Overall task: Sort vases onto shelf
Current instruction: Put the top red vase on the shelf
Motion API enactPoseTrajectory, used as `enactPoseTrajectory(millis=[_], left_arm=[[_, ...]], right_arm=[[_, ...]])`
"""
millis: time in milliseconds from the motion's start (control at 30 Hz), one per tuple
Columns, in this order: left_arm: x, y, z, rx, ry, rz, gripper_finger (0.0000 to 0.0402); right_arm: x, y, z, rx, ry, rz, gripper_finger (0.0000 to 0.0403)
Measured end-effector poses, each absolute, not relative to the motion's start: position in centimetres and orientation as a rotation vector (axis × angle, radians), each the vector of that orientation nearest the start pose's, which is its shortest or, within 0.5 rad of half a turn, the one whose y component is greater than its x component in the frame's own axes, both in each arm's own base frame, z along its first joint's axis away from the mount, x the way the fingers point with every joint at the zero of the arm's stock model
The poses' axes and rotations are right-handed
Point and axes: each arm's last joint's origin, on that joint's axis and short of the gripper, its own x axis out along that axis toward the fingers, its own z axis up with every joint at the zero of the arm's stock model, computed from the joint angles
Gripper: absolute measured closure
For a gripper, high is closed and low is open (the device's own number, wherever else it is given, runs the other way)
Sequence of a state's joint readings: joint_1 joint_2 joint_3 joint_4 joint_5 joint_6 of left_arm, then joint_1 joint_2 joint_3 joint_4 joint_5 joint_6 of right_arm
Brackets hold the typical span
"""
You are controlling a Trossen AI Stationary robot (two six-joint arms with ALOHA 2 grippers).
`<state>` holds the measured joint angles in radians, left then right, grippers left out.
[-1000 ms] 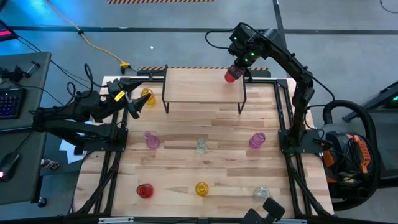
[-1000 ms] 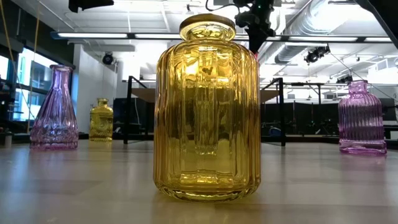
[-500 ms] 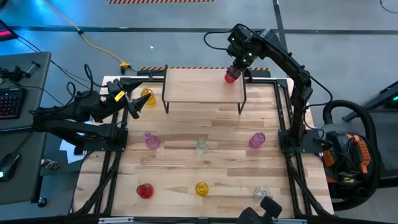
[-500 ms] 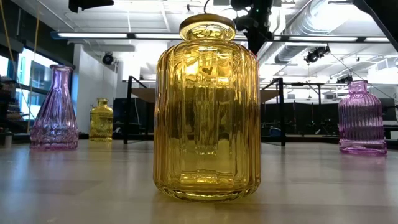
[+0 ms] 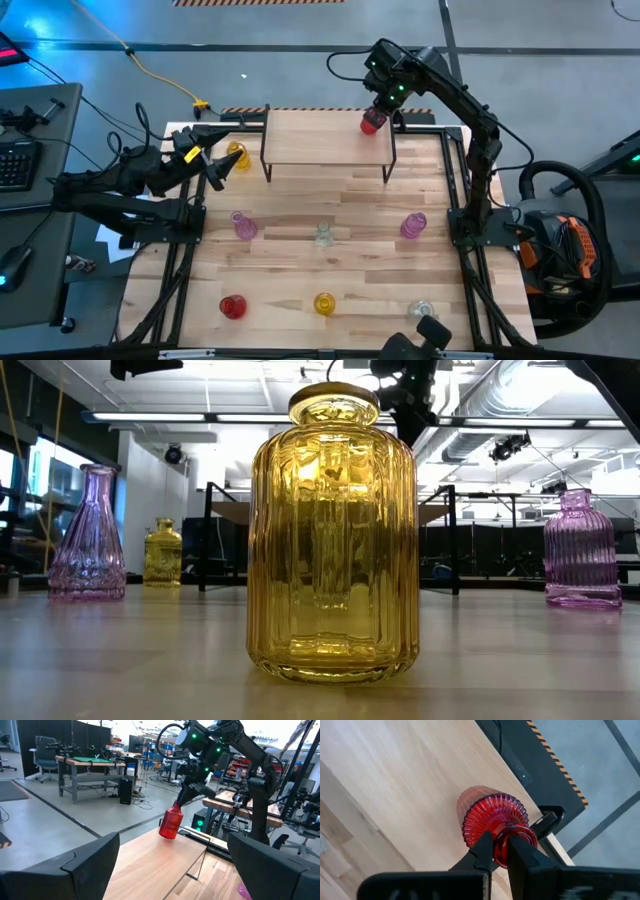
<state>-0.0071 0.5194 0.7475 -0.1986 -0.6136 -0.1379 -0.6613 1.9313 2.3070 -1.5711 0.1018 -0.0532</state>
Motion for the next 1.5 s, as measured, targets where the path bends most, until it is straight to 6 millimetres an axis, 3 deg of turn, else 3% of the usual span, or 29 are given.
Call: enactPoseTrajectory(millis=[567, 967, 1500], left_arm=[[10.73, 1.59, 35.12, -0.143, -0.071, 0.604, 0.0039], [10.73, 1.59, 35.12, -0.143, -0.070, 0.604, 0.0039], [10.73, 1.59, 35.12, -0.143, -0.071, 0.603, 0.0039]], right_arm=[[27.79, -22.00, 40.64, 0.258, 1.202, -0.610, 0.0389], [27.75, -22.04, 40.65, 0.245, 1.208, -0.629, 0.0352], [27.78, -22.00, 40.65, 0.235, 1.210, -0.609, 0.0350]])
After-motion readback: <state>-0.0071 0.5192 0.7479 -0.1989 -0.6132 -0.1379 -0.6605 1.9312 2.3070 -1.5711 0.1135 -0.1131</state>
